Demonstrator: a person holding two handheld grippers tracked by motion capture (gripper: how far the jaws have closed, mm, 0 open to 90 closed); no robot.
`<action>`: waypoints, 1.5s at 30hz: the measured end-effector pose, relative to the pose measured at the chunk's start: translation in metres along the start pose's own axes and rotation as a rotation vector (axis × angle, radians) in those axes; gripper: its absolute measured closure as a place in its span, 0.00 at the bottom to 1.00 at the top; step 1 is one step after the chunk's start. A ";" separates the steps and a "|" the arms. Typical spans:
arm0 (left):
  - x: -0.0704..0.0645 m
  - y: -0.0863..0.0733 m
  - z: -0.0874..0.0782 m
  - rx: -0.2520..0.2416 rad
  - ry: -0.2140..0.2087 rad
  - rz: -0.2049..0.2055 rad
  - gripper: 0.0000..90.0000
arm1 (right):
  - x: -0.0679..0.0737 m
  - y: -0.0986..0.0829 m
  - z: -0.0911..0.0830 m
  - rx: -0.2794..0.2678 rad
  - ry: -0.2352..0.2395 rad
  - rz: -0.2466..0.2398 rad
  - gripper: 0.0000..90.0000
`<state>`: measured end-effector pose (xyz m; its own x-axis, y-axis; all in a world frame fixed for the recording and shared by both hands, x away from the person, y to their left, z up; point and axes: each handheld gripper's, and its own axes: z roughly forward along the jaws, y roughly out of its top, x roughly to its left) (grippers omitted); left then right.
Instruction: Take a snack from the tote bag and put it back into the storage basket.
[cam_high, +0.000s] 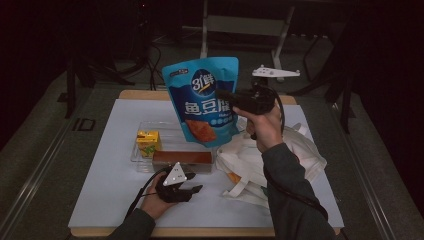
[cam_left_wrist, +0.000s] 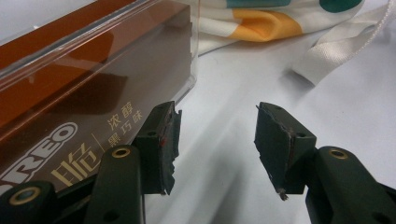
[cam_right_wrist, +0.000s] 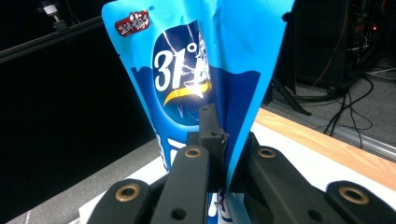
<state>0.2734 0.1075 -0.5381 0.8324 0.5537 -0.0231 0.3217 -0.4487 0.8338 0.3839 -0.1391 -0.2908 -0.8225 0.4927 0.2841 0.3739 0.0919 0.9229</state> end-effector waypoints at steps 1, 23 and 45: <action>0.000 0.000 0.000 0.000 -0.001 0.000 0.54 | -0.001 0.000 0.004 0.000 -0.003 0.005 0.99; -0.002 0.000 0.000 -0.002 -0.010 0.018 0.54 | -0.033 -0.023 0.080 0.059 -0.032 0.108 0.99; -0.002 0.000 0.000 -0.008 -0.017 0.025 0.54 | -0.036 -0.043 0.146 0.095 -0.086 0.160 0.99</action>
<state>0.2712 0.1067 -0.5381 0.8477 0.5304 -0.0110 0.2965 -0.4565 0.8389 0.4596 -0.0347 -0.3782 -0.7114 0.5789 0.3984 0.5391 0.0857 0.8379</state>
